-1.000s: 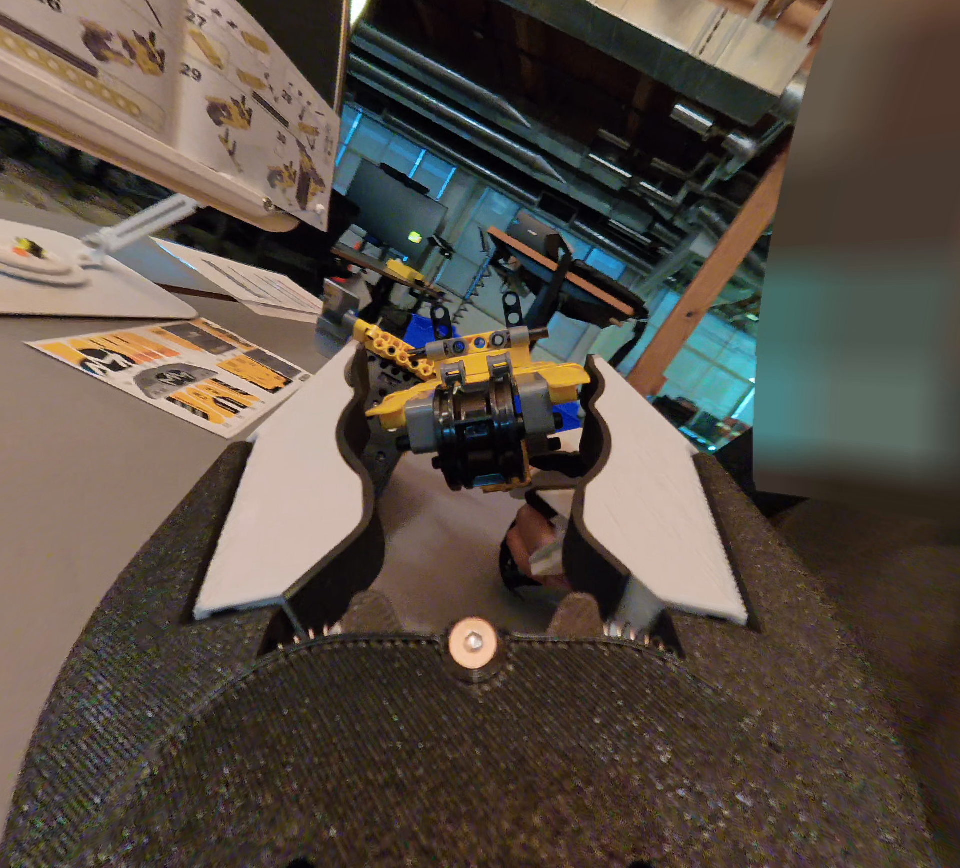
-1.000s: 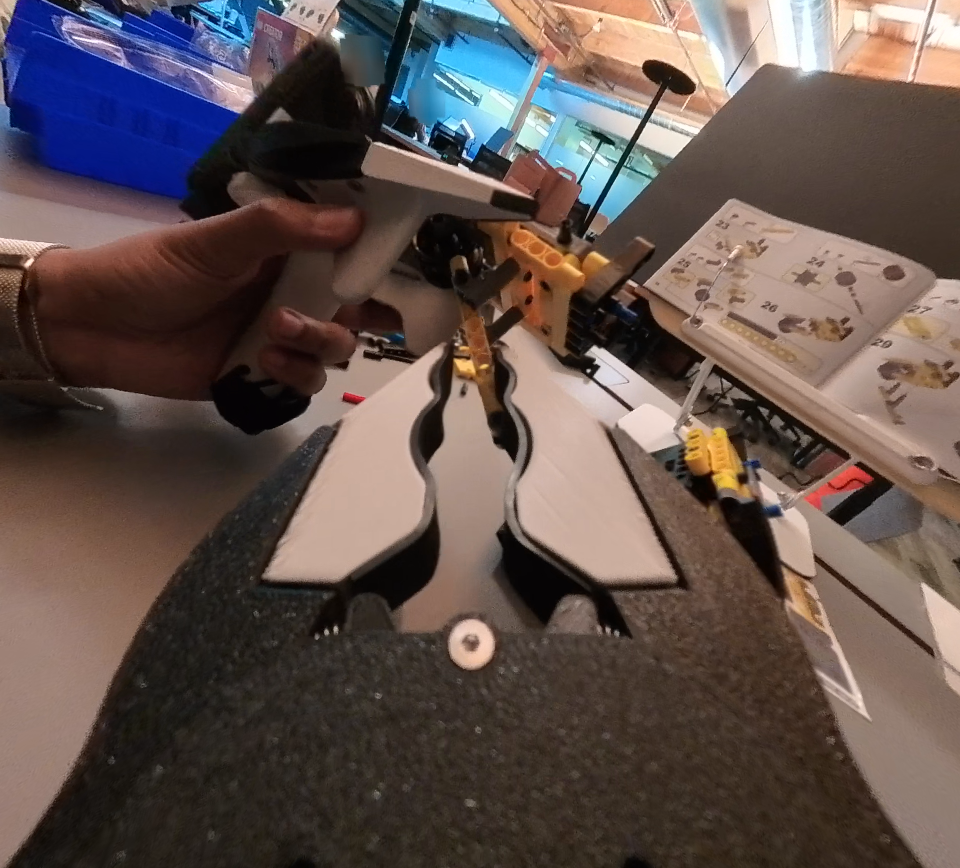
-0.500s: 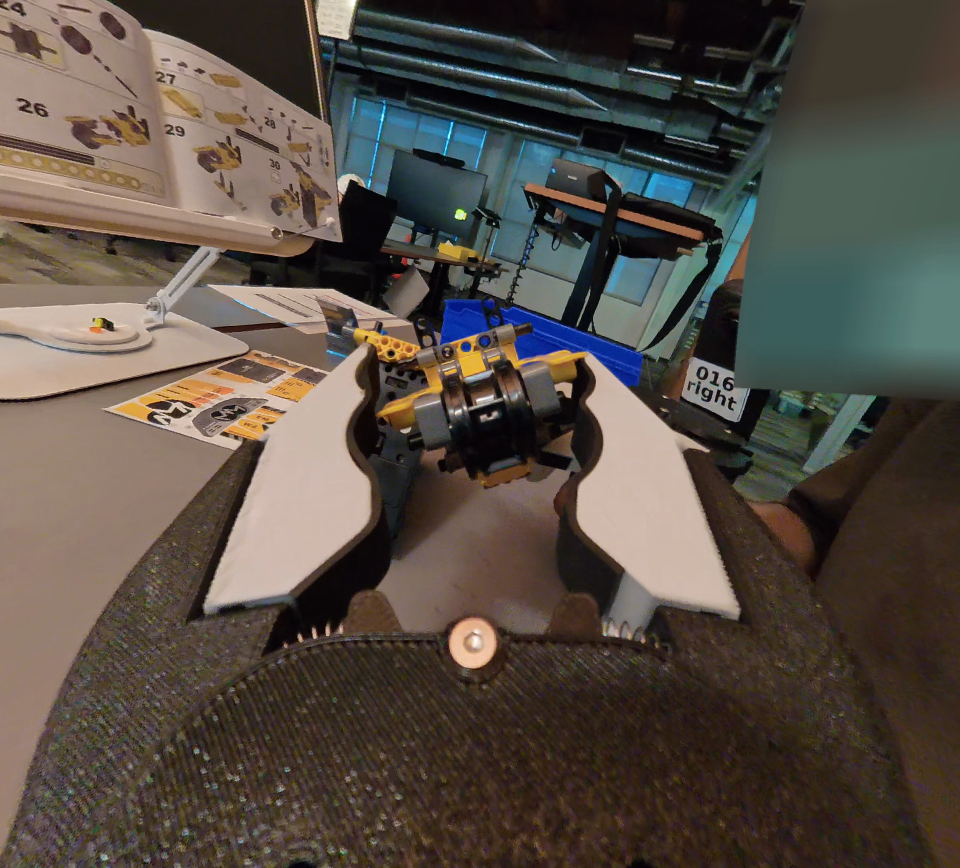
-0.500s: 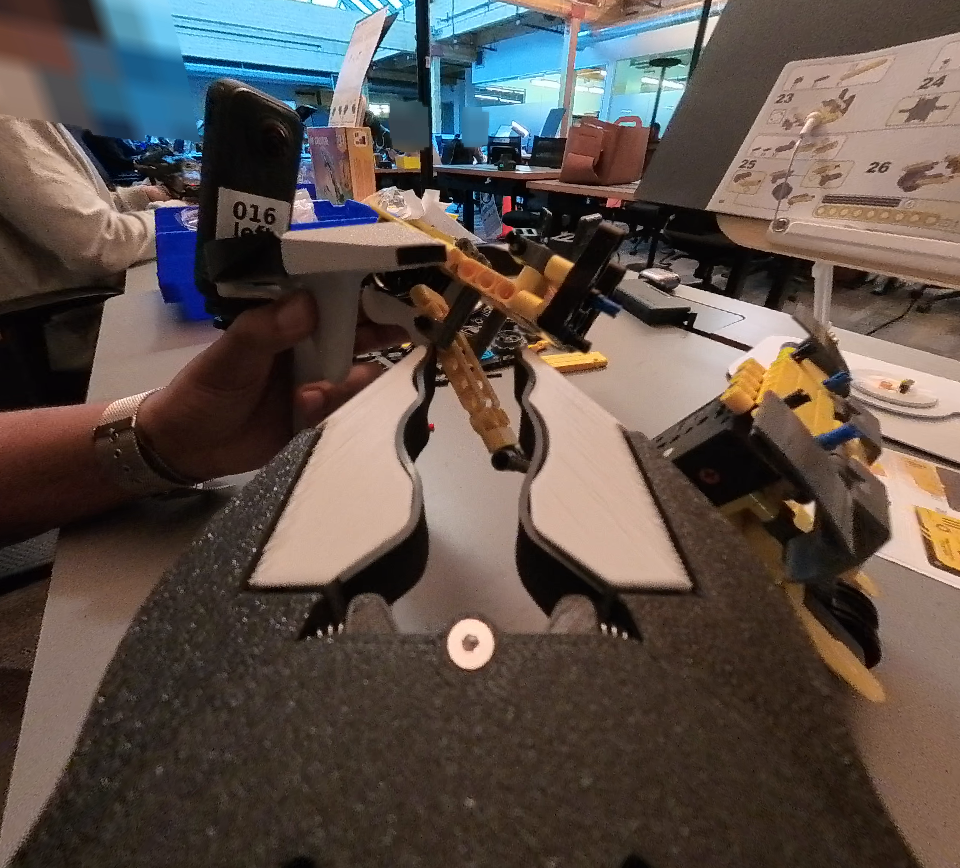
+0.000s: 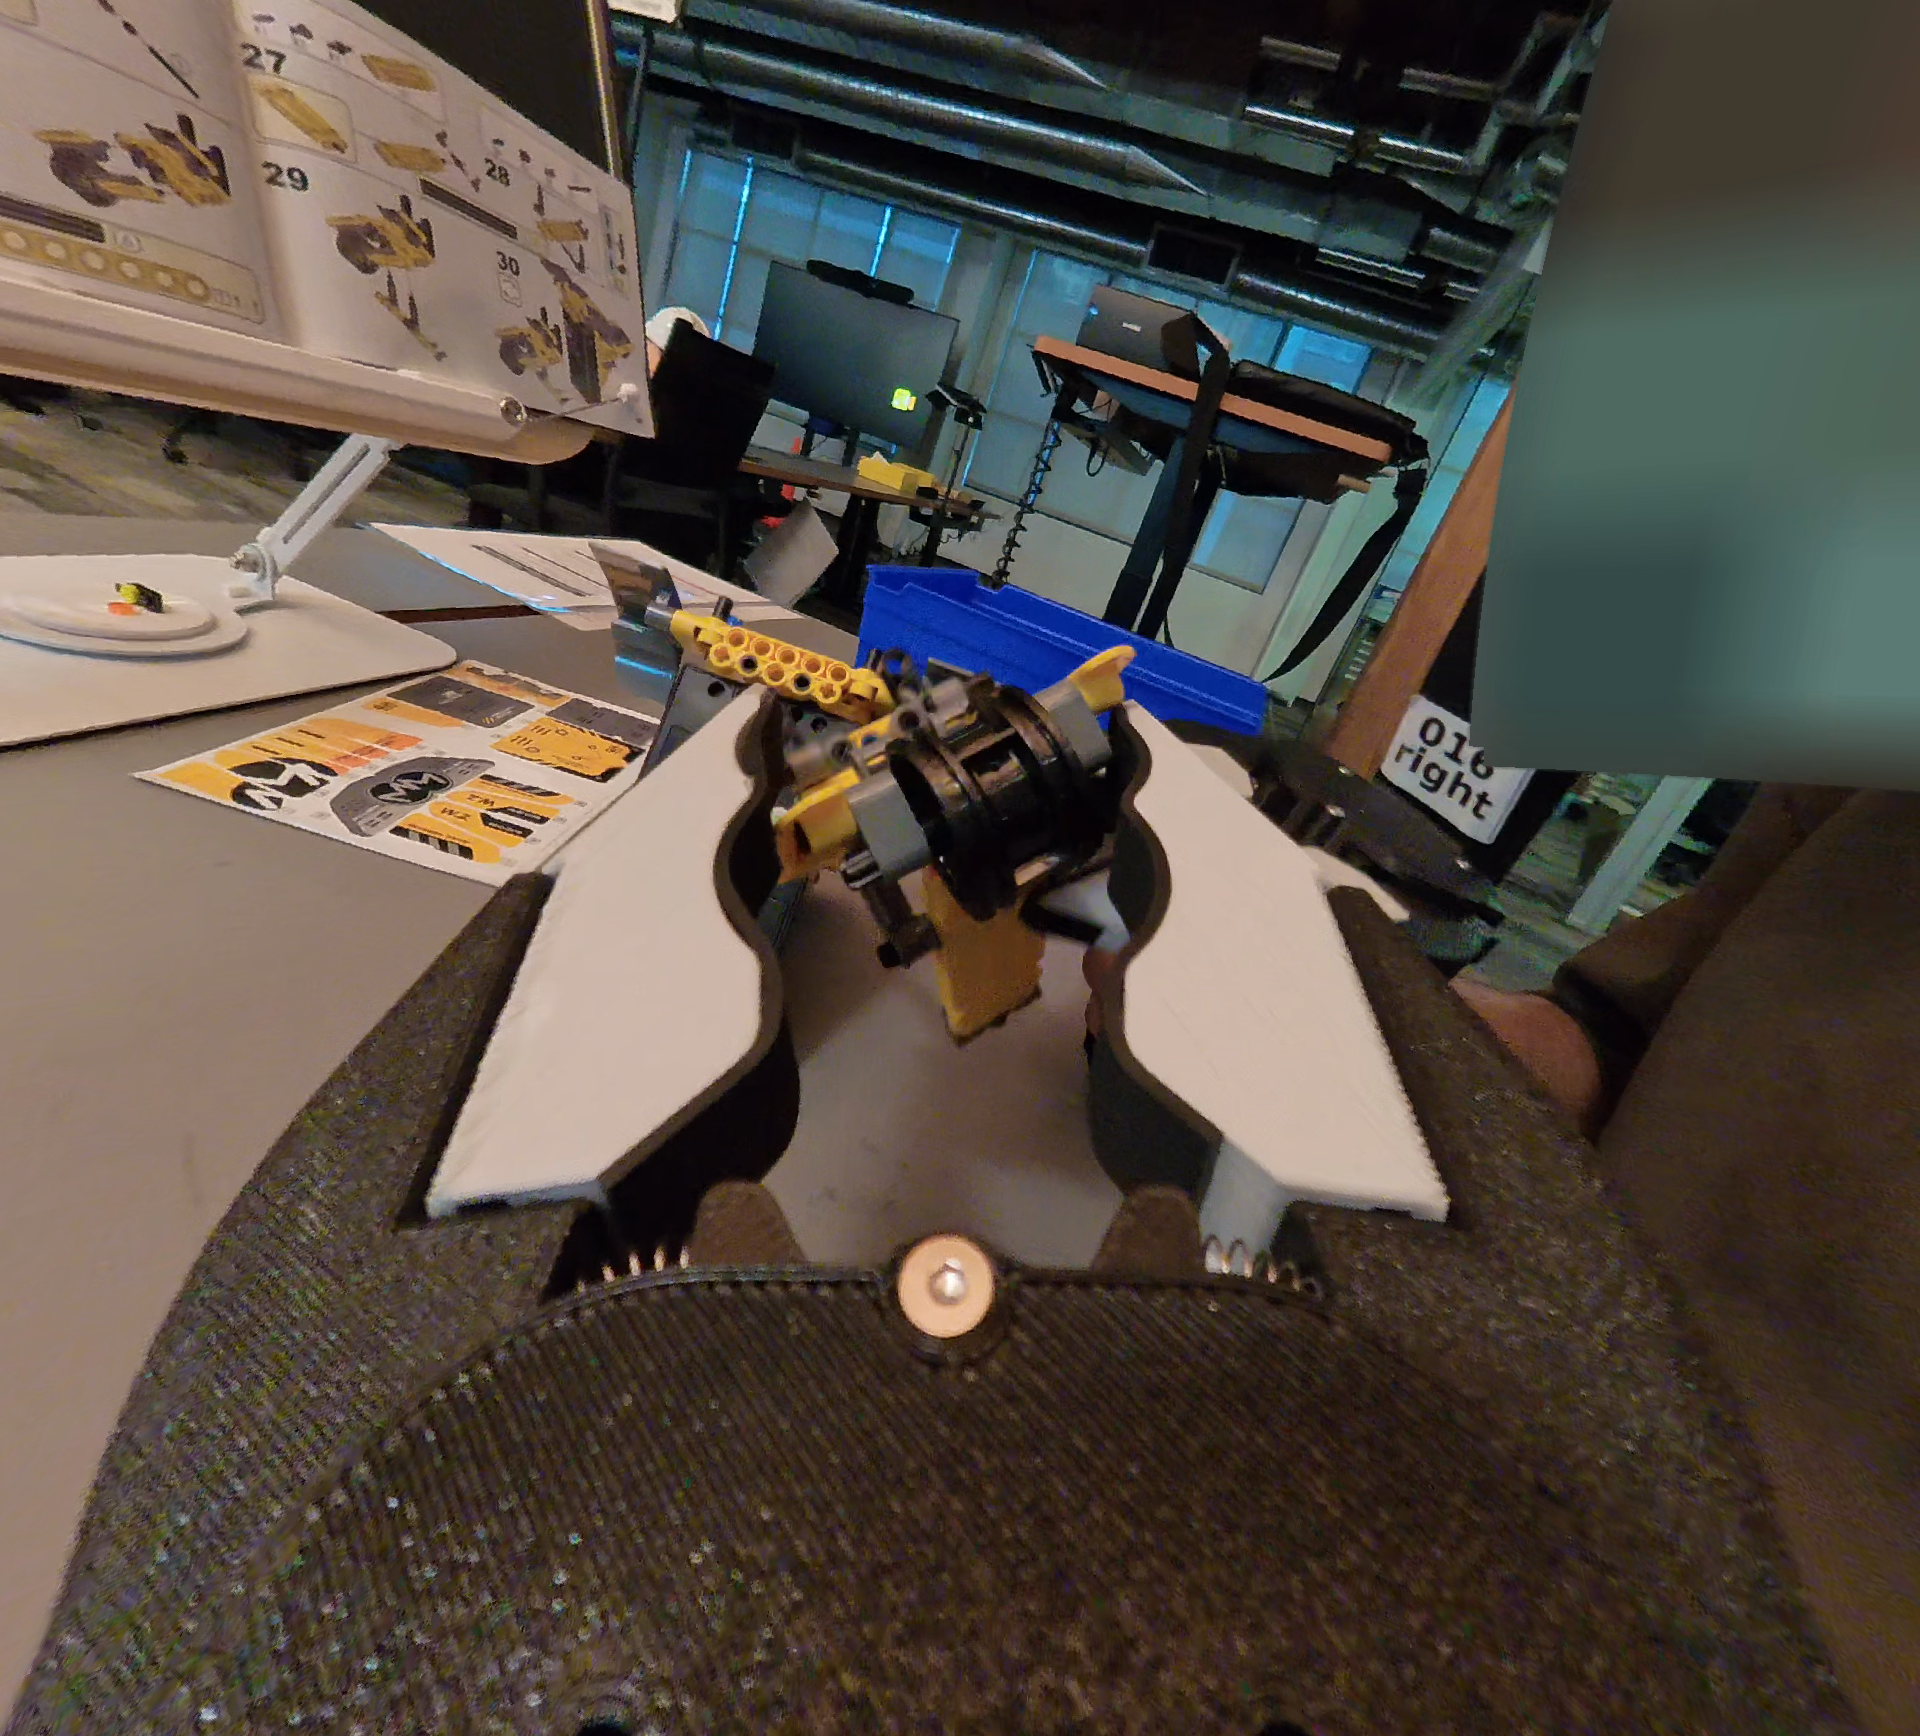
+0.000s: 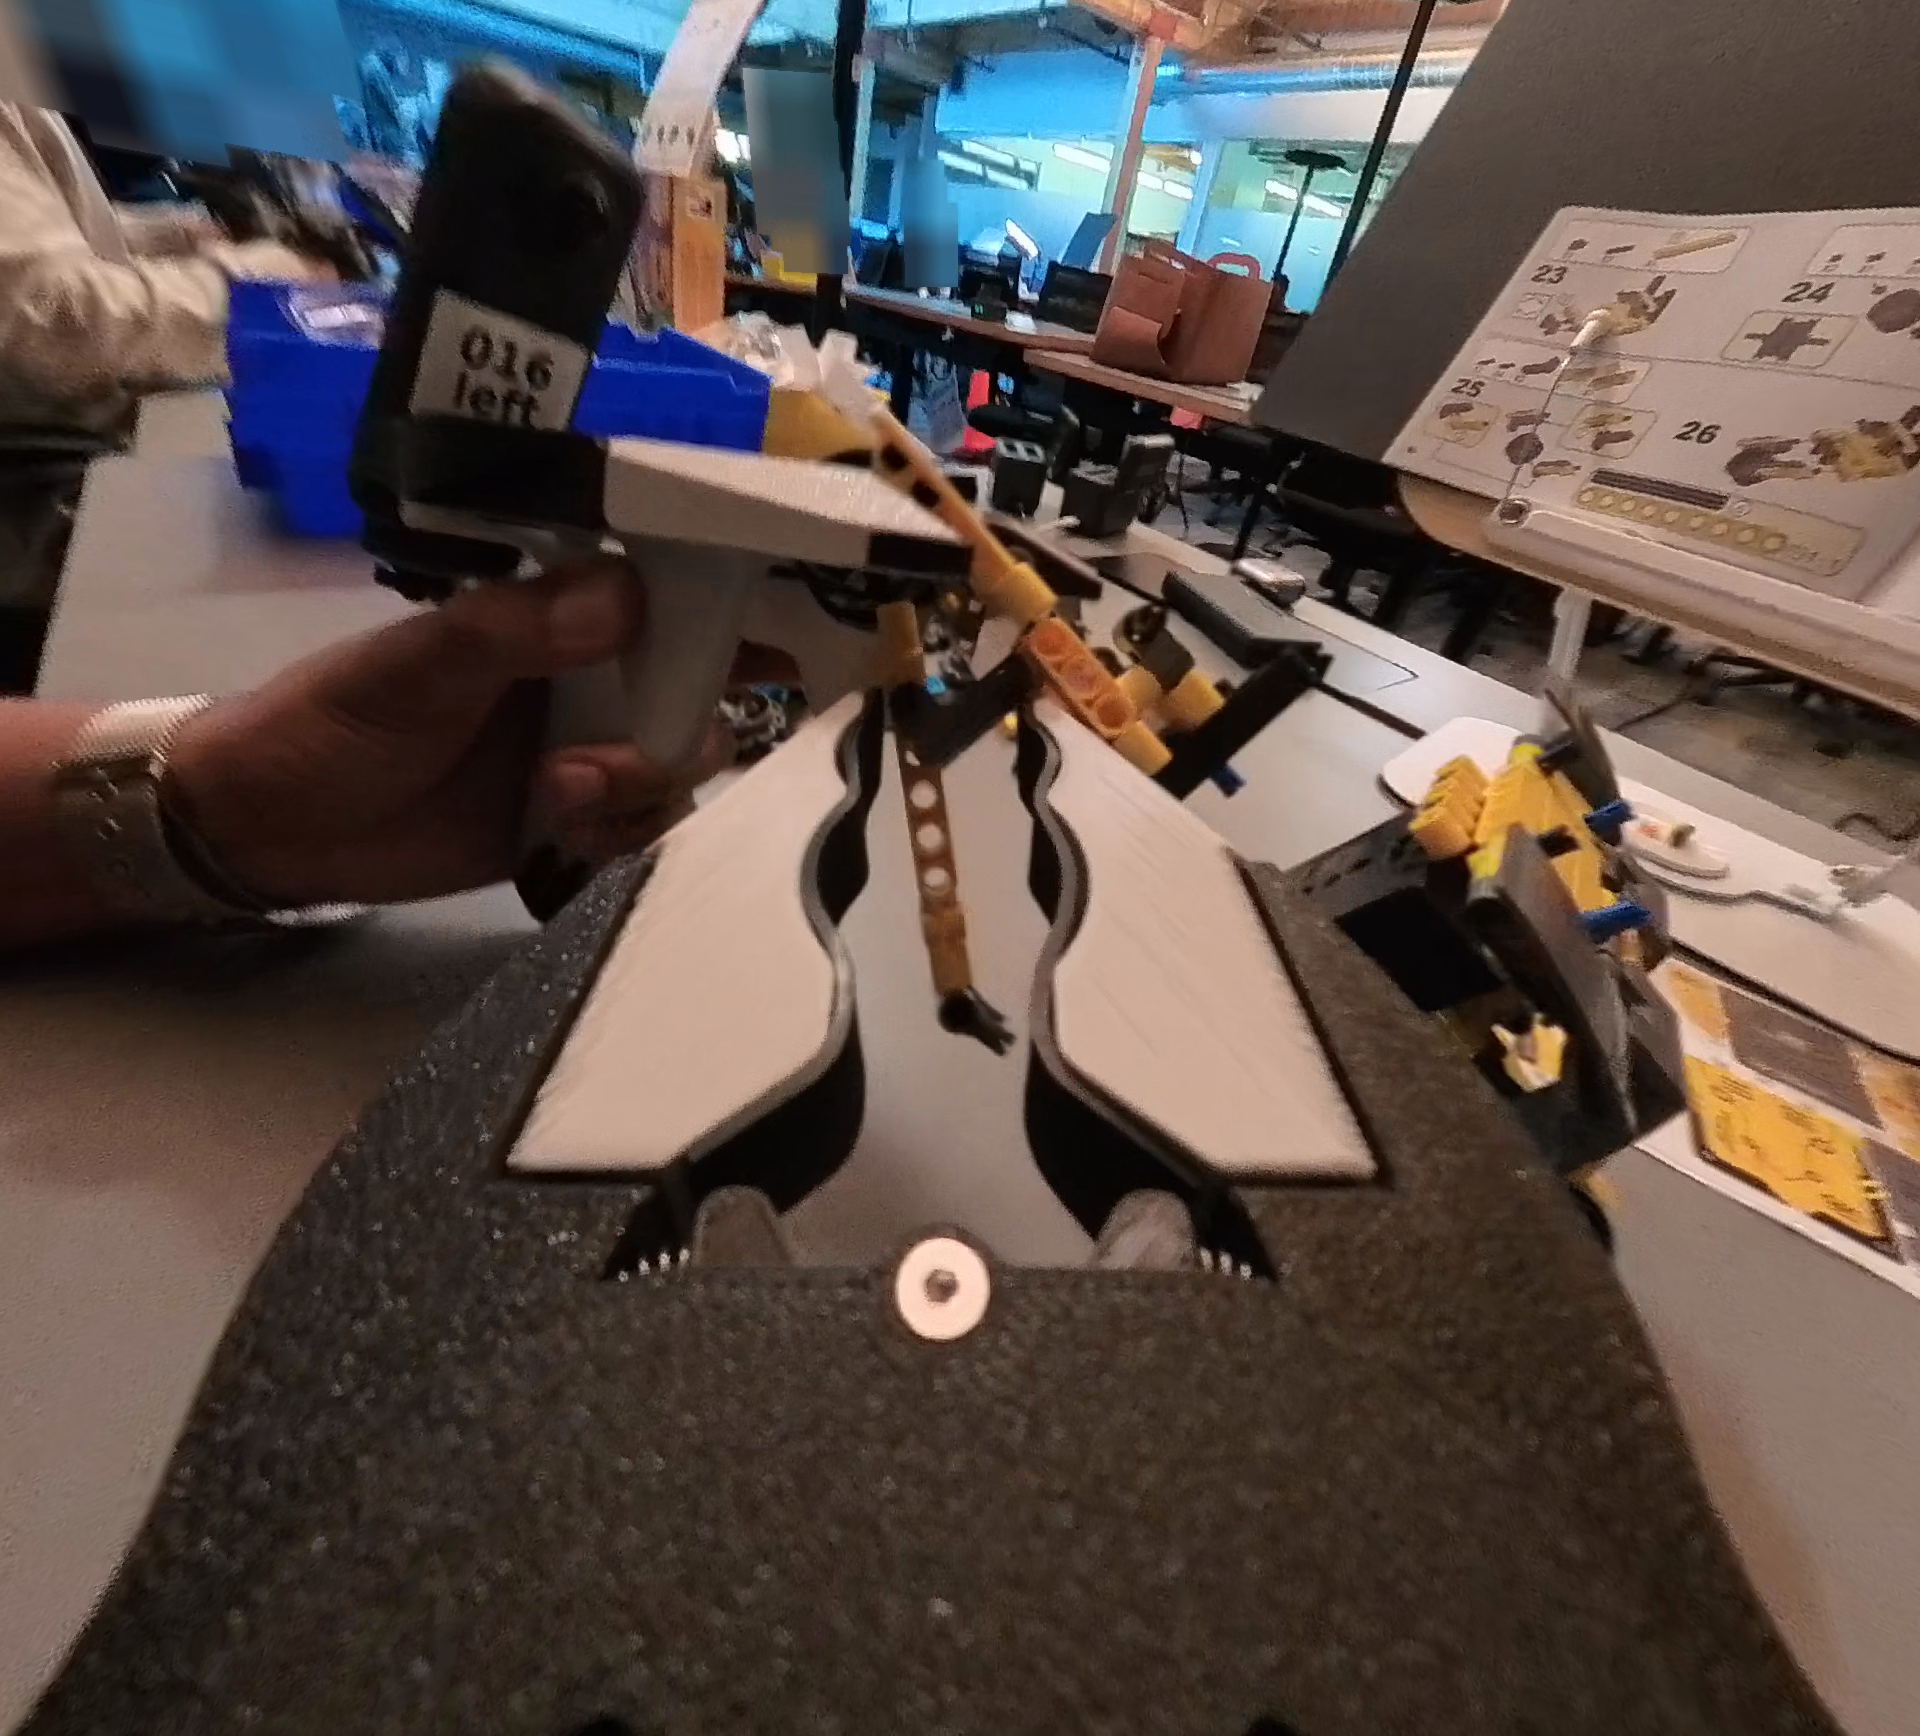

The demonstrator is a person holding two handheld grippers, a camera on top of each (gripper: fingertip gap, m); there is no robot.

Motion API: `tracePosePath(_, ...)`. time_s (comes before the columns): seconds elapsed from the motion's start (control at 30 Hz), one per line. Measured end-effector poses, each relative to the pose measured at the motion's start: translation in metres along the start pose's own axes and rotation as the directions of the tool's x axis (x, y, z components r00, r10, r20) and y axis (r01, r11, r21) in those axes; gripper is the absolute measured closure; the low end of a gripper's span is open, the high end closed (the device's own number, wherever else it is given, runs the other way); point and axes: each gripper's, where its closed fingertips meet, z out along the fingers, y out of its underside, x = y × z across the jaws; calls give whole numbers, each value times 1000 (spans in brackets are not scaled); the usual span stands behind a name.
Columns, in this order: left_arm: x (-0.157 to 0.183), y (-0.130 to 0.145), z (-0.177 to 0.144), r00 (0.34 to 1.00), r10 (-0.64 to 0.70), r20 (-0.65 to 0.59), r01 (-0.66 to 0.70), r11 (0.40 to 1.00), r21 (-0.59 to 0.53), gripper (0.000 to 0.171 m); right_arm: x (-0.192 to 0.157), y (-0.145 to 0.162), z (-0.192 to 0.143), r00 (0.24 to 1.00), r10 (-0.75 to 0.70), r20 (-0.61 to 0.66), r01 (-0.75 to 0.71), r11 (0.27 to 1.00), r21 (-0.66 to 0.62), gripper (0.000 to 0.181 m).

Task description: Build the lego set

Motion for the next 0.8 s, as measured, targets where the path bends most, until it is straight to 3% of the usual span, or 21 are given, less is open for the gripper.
tracePosePath(0.13, 2, -1, 1, 1000, 23, 4, -23, 1000, 4, 118, 1, 13, 3, 989, -138, -49, 134, 988, -75, 156)
tracePosePath(0.27, 4, -2, 1, 999, -19, -30, 19, 1000, 12, 108, -2, 8, 2, 991, -135, -26, 133, 989, -59, 170)
tracePosePath(0.47, 3, 0, 3, 998, -62, -27, 62, 998, -2, 79, 4, 4, -1, 955, -283, -89, 279, 959, -49, 172)
tracePosePath(0.6, 1, 19, 7, 985, -170, -39, 165, 981, -99, 62, 4, 10, 0, 858, -498, -125, 487, 867, -107, 171)
tracePosePath(0.67, 3, 23, 9, 977, -208, -57, 200, 973, -117, 69, -1, 12, 1, 806, -581, -115, 570, 813, -115, 171)
tracePosePath(0.73, 7, 22, 8, 976, -196, -89, 185, 976, -117, 95, -6, 15, 2, 788, -607, -101, 597, 794, -119, 172)
tracePosePath(0.8, 10, 23, 7, 979, -177, -103, 163, 978, -129, 93, -9, 14, 2, 796, -598, -92, 589, 801, -105, 173)
